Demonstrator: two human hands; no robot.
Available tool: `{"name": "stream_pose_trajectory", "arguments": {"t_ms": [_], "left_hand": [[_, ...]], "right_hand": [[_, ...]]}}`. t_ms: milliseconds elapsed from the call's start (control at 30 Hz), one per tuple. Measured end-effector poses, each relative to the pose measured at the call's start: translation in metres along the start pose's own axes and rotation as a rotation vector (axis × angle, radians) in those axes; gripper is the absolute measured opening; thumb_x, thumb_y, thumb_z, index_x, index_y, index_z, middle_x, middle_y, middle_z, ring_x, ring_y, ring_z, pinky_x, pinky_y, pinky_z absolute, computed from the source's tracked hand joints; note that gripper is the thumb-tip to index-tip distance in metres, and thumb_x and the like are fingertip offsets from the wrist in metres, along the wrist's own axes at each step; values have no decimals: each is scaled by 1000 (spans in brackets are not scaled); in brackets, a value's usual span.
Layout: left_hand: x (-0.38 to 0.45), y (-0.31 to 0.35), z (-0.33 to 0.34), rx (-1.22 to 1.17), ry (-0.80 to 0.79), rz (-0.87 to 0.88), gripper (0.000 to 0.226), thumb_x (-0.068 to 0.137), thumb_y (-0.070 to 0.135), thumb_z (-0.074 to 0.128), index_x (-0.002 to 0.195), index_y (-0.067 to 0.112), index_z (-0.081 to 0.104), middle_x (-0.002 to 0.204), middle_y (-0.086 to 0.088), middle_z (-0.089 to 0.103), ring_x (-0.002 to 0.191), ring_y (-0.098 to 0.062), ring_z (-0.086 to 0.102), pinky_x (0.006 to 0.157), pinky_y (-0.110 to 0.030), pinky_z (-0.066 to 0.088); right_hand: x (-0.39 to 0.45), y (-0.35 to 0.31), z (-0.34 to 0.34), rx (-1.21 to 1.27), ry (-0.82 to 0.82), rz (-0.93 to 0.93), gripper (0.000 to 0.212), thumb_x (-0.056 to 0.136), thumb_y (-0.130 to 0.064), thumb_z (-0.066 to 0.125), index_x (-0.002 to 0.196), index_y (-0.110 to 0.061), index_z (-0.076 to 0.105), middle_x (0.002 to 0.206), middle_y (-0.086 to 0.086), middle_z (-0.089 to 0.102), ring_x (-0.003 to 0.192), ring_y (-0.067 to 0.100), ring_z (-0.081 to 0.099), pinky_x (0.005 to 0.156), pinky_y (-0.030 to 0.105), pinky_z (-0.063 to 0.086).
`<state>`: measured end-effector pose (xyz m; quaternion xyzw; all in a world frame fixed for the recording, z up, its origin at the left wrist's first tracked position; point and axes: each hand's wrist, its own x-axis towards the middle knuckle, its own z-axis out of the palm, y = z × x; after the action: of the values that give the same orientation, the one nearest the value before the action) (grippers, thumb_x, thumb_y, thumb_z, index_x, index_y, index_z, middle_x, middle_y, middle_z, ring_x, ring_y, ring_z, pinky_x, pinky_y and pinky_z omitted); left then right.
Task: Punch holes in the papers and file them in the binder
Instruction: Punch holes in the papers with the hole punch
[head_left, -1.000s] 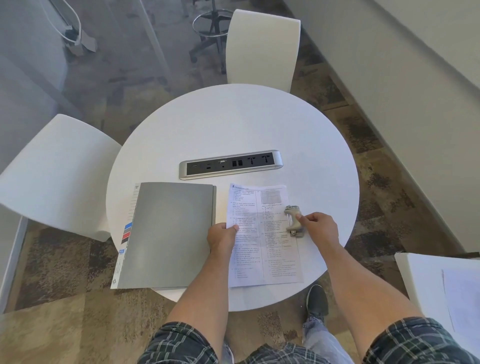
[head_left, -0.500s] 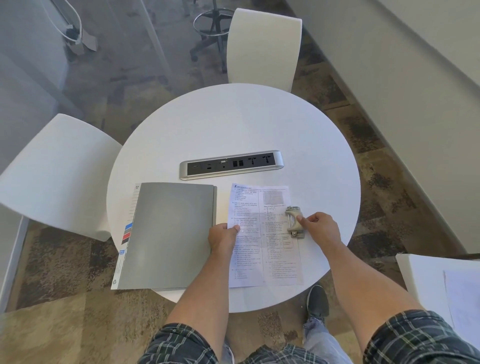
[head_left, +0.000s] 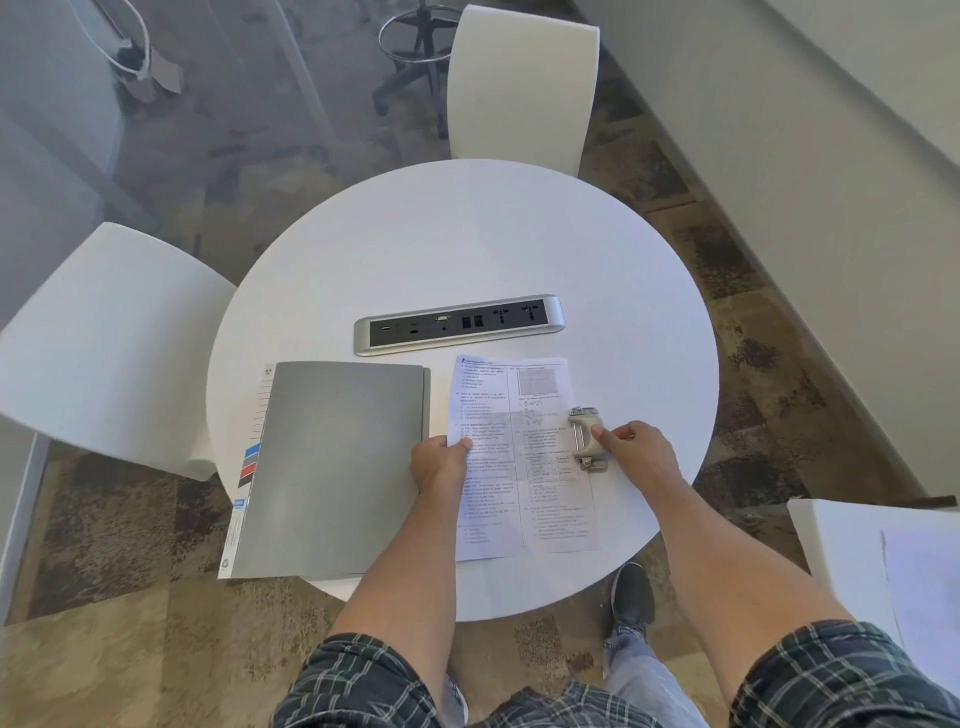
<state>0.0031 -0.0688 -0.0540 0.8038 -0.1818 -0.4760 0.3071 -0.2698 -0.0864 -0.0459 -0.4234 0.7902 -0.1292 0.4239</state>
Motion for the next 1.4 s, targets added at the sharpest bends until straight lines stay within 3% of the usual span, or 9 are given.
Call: {"name": "stream_pose_trajectory", "arguments": {"t_ms": [333, 433, 567, 800, 933, 1400], "left_hand": [[2, 2, -2, -2, 12, 2, 19, 87, 16, 77, 70, 16, 69, 80, -5, 75, 64, -19, 68, 59, -24, 52], [6, 4, -3, 8, 5, -10, 17, 87, 18, 77, 72, 15, 70, 82, -6, 76, 69, -21, 72, 65, -30, 60], [7, 7, 0, 5, -15, -5, 16, 86, 17, 78, 72, 14, 71, 79, -5, 75, 64, -20, 69, 64, -30, 57], [10, 9, 1, 1, -33, -17, 12, 86, 18, 78, 76, 13, 73, 81, -5, 77, 71, -24, 73, 73, -37, 64], [11, 7, 1, 12, -31, -18, 13, 86, 18, 78, 74, 15, 72, 80, -4, 77, 75, -25, 75, 76, -43, 65], [11, 6, 2, 47, -62, -2, 11, 85, 20, 78, 78, 14, 75, 80, -4, 78, 76, -26, 76, 75, -43, 65]], "right_hand": [[0, 2, 2, 20, -3, -5, 44, 91, -58, 66, 96, -15, 65, 92, -3, 67, 82, 14, 59, 62, 29, 39], [0, 1, 3, 30, -3, 4, 44, 91, -58, 67, 96, -15, 65, 91, -3, 67, 82, 15, 59, 62, 29, 39], [0, 2, 5, 37, 13, 5, 43, 92, -57, 67, 97, -14, 65, 93, -3, 67, 89, 18, 61, 65, 30, 40], [-1, 2, 6, 39, 22, 0, 45, 91, -59, 67, 100, -15, 65, 97, -4, 67, 94, 20, 63, 70, 32, 42], [-2, 1, 6, 48, 25, 16, 43, 90, -60, 67, 99, -17, 65, 97, -6, 67, 93, 17, 62, 68, 30, 42], [-2, -2, 7, 28, 43, 53, 43, 90, -59, 67, 96, -16, 64, 91, -6, 65, 81, 11, 58, 67, 30, 42]]}}
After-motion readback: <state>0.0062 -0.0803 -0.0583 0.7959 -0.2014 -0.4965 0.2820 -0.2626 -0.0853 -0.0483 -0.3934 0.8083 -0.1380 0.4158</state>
